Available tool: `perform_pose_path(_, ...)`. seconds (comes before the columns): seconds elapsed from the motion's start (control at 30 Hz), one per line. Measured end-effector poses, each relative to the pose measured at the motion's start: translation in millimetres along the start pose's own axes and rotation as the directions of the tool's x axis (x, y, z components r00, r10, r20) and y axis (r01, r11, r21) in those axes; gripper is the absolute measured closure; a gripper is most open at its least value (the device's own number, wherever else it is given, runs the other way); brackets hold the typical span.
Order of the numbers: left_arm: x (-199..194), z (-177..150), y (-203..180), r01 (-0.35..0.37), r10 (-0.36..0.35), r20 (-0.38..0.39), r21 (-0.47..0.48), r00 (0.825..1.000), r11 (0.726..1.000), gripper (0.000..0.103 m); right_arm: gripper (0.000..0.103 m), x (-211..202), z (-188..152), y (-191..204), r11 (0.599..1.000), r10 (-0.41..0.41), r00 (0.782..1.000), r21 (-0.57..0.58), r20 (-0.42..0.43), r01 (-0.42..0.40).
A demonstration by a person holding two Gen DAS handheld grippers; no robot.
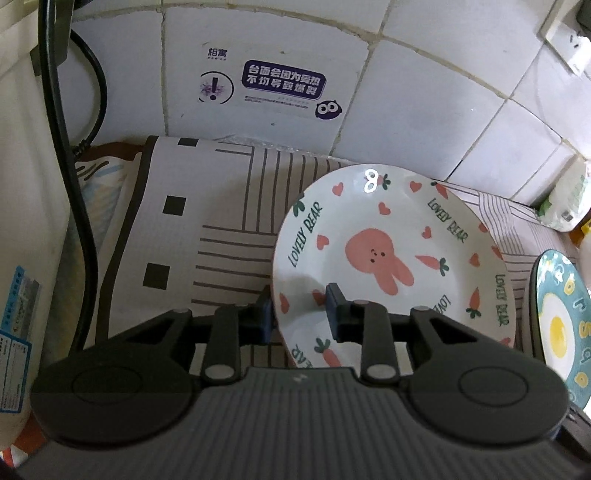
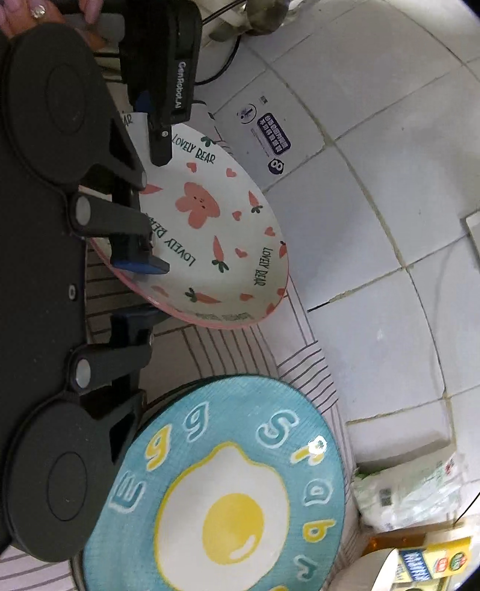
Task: Organize plates and bowls
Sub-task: 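Lift the bunny plate with both grippers and carry it over the blue plate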
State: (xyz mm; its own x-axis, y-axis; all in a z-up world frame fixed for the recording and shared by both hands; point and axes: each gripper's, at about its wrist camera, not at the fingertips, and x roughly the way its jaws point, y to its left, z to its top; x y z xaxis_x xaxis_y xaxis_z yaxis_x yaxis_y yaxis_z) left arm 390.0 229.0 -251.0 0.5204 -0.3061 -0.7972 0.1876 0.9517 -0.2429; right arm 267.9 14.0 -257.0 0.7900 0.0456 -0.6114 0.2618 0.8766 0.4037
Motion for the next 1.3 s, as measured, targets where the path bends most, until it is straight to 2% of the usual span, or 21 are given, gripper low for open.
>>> perform_pose_path(0.07,-0.9,0.9,1.2,0.005,-0.005,-0.011,-0.008,1.0,1.0,0.076,0.079,1.4,-1.5,2.7,1.0,-0.002,1.0,-0.017,0.015,0.002)
perform_pose_path(0.17,0.5,11.4,1.9,0.035,-0.036,-0.081,-0.009,0.996,0.999,0.077,0.082,0.8,4.9,2.0,0.999,0.004,1.0,-0.05,-0.013,-0.005)
perform_pose_path(0.23,-0.6,13.6,2.2,0.065,-0.065,-0.106,-0.002,0.992,0.998,0.077,0.082,-6.1,9.0,8.5,0.993,-0.022,1.0,-0.117,0.007,0.022)
perform_pose_path(0.27,-2.4,13.0,1.0,0.07,-0.068,-0.109,0.011,0.992,0.997,0.077,0.082,-10.0,11.4,10.9,0.989,-0.035,0.999,-0.142,0.012,0.037)
perform_pose_path(0.5,-29.0,0.9,-7.9,0.107,-0.104,-0.091,0.038,0.99,0.993,0.077,0.082,-28.6,28.0,0.4,0.986,0.027,0.999,-0.164,-0.018,-0.03)
perform_pose_path(0.67,-52.5,5.6,-27.0,0.147,-0.14,-0.087,0.08,0.986,0.986,0.077,0.081,-56.9,39.1,-4.6,0.976,0.058,0.998,-0.208,-0.008,-0.058)
perform_pose_path(0.83,-72.7,12.2,-55.1,0.206,-0.193,-0.094,0.16,0.977,0.965,0.077,0.081,-87.3,53.6,-15.8,0.977,0.061,0.998,-0.208,0.018,-0.056)
perform_pose_path(0.97,-79.9,10.4,-80.3,0.231,-0.215,-0.1,0.209,0.972,0.95,0.077,0.081,-111.2,57.6,-31.4,0.98,0.065,0.995,-0.19,0.081,-0.049)
perform_pose_path(1.1,-77.5,8.4,-104.9,0.258,-0.235,-0.121,0.243,0.964,0.935,0.077,0.081,-126.5,58.7,-49.6,0.99,0.048,0.992,-0.139,0.113,-0.032)
perform_pose_path(1.3,-66.4,-2.9,-139.6,0.306,-0.26,-0.177,0.324,0.949,0.895,0.077,0.081,-143.6,53.8,-85.7,0.996,0.003,0.991,-0.094,0.133,0.01)
